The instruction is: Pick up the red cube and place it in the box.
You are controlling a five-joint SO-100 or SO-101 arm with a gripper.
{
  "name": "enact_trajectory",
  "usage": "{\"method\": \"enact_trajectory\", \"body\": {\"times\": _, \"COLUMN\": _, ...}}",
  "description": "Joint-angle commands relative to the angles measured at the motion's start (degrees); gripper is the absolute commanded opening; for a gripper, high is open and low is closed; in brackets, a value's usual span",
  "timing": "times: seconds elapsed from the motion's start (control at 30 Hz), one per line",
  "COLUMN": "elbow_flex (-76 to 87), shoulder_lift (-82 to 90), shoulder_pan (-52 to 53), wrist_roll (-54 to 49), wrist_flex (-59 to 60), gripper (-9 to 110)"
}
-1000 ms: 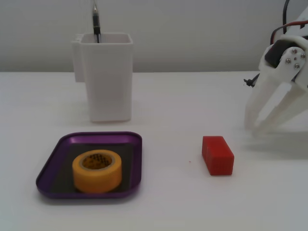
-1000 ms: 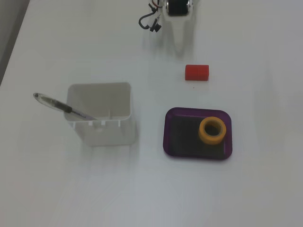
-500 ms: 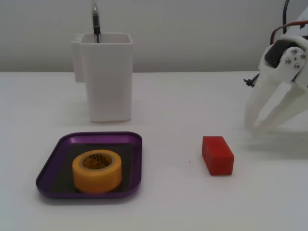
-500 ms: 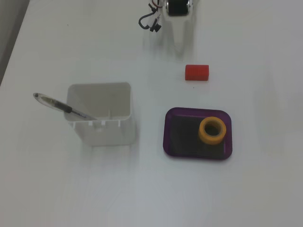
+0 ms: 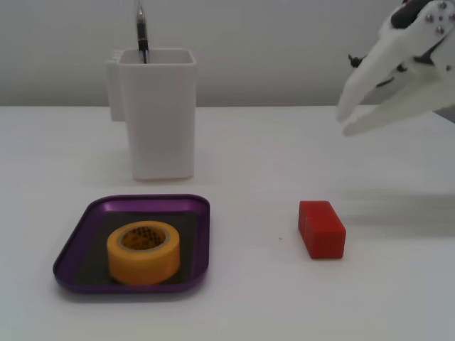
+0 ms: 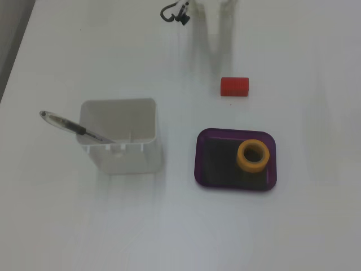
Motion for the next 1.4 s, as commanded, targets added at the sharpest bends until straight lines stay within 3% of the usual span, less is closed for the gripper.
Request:
{"method": "enact_trajectory", "body": {"times": 0.0, "elbow_flex": -10.0, "shoulder_lift": -15.2, "shoulder_pan": -0.8, "wrist_roll": -1.1, "wrist_flex": -1.0, "gripper": 5}}
{"method": "enact_trajectory", "body": {"times": 0.23, "elbow_flex": -28.7, "shoulder_lift": -43.9, "shoulder_pan": -1.8, "wrist_roll": 2.6, "wrist_flex": 1.5, "gripper": 13}}
{"method": "enact_trajectory", "body": {"times": 0.5, "elbow_flex": -44.5, "shoulder_lift": -64.6, "shoulder_pan": -12.9, "wrist_roll": 13.1, "wrist_flex": 9.1, "gripper": 19}}
{"method": "enact_trajectory", "body": {"times": 1.37, "elbow_flex": -45.3, "shoulder_lift": -89.4, "shoulder_pan": -11.1, "wrist_roll": 13.4, "wrist_flex": -2.2, "gripper": 21}}
